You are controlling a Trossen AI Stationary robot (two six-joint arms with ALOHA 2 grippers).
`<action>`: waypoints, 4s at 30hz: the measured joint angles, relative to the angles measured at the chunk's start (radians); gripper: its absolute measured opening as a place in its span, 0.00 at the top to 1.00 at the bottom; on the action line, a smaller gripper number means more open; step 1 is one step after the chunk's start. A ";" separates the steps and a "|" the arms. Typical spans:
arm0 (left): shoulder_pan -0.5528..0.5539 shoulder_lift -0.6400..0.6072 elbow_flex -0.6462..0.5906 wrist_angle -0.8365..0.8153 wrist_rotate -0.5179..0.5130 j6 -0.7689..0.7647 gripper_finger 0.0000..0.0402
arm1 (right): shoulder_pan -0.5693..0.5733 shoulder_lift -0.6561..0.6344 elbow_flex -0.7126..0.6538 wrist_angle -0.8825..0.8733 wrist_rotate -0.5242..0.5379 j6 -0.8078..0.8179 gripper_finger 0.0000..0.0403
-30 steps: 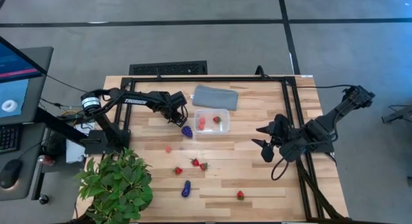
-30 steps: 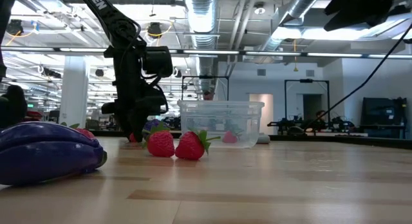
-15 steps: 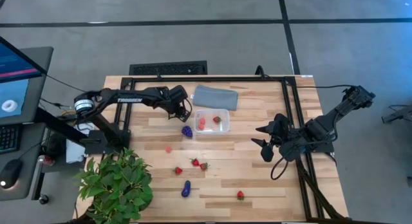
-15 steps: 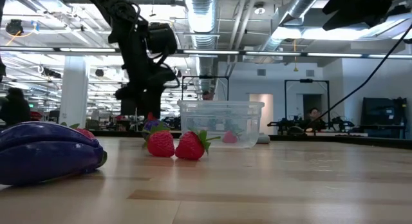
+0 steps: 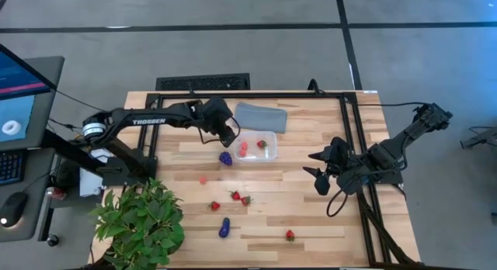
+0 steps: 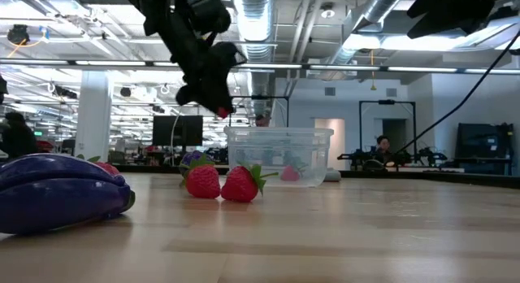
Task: Pick and placing Produce into tupperware
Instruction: Put the red cherry into the transparent bin, then put the purple grapes into the transparent bin
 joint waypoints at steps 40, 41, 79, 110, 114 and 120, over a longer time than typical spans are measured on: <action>-0.096 0.172 0.002 0.282 0.121 0.146 0.71 | -0.069 0.000 0.000 0.058 -0.004 -0.061 0.35; -0.096 0.177 0.003 0.286 0.119 0.145 0.71 | -0.069 -0.001 0.000 0.060 -0.004 -0.061 0.35; -0.090 0.015 0.212 -0.385 0.057 0.657 0.45 | -0.069 0.000 0.000 0.047 -0.008 -0.061 0.35; -0.149 0.018 -0.058 -0.169 0.093 0.795 0.45 | -0.090 0.000 0.000 0.045 -0.008 -0.063 0.35; -0.151 0.019 -0.058 -0.143 0.085 0.799 0.44 | -0.091 0.000 0.000 0.047 -0.008 -0.078 0.35; -0.147 0.019 -0.058 -0.142 0.057 0.804 0.36 | -0.091 0.000 0.000 0.049 -0.008 -0.079 0.35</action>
